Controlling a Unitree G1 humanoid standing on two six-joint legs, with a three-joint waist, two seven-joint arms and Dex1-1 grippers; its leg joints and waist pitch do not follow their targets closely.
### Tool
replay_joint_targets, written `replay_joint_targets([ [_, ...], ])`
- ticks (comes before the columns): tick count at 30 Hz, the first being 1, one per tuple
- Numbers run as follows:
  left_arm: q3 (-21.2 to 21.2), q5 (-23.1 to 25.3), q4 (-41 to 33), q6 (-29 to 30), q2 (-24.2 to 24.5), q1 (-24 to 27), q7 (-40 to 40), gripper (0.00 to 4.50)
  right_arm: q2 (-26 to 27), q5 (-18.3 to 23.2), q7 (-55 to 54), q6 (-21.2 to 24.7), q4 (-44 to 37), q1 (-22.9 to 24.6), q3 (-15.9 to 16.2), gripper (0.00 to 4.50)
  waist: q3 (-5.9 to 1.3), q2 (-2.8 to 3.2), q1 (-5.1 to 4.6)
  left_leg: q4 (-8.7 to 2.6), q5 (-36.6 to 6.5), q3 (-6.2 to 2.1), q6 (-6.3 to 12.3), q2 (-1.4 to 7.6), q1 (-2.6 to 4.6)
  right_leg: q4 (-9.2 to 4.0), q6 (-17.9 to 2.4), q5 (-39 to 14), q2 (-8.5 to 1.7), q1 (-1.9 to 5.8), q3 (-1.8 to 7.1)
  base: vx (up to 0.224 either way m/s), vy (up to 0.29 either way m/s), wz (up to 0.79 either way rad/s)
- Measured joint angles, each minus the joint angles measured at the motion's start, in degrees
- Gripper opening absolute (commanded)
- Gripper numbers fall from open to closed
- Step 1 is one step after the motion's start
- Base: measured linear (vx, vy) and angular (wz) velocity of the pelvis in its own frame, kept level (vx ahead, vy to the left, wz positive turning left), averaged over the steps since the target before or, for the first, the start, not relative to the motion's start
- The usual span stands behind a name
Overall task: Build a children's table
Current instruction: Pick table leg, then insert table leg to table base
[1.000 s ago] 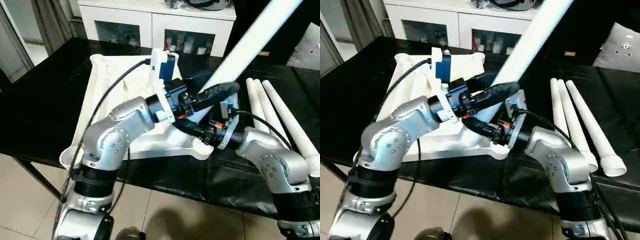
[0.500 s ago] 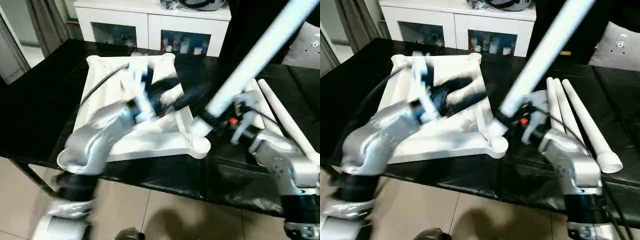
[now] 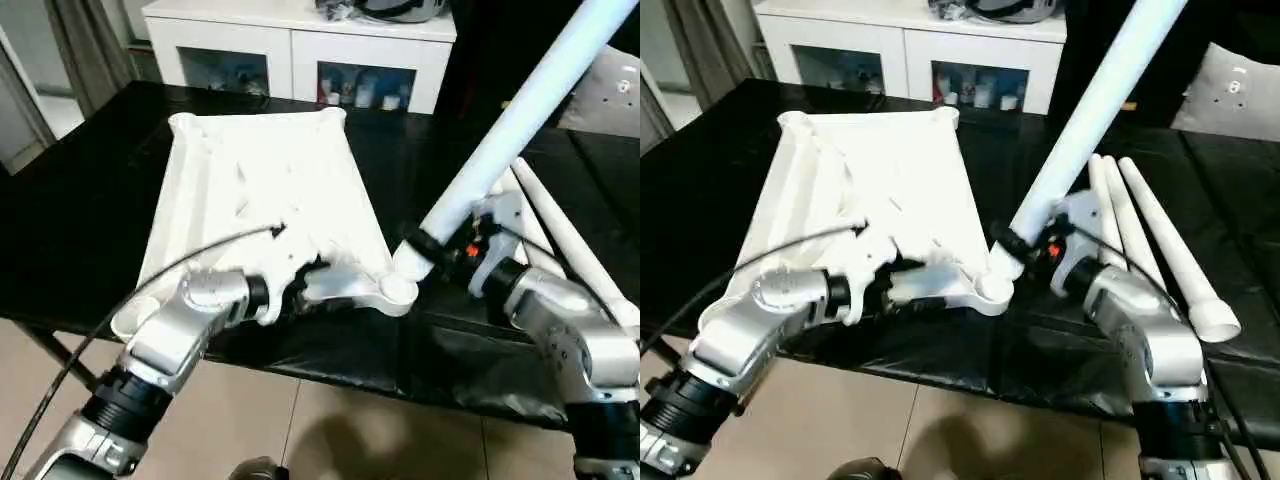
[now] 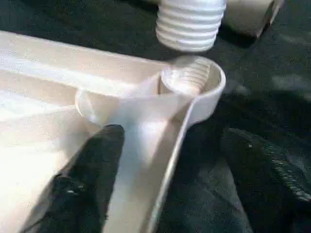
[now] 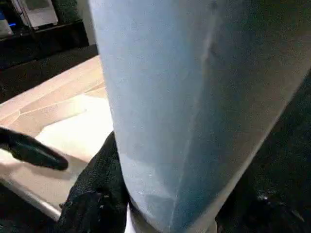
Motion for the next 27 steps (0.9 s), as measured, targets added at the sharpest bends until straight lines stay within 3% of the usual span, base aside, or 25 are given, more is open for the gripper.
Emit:
replay_joint_targets([
  [11,-1.0,3.2,5.0,-5.7,-1.0,-0.3,-1.1,2.54,-0.3,-0.2,1.1,0.1,0.0,0.4,0.9,1.89,0.02,-0.1,0.05,0.0,0.0,0.04,0.01,0.0,-0.02,-0.02,0.0,0.0,-0.01,-0.01,0.0,0.0,0.0,0.0],
  [12,-1.1,3.4,5.6,-6.0,-1.0,-0.5,-1.3,2.29,-0.3,-0.2,1.1,0.1,0.0,0.4,0.9,1.89,0.02,-0.1,0.04,0.0,0.0,0.04,0.01,0.01,-0.02,-0.01,0.0,0.0,-0.01,-0.01,0.0,0.0,0.0,0.0],
  [27,-1.4,6.5,11.2,-9.5,-0.8,-3.3,-5.0,1.2,-0.9,-0.1,2.2,1.1,-2.2,1.8,1.4,1.89,0.01,-0.08,0.05,0.0,0.0,0.05,0.0,0.03,-0.02,-0.02,0.0,0.0,-0.01,-0.02,0.0,0.0,0.0,0.0],
])
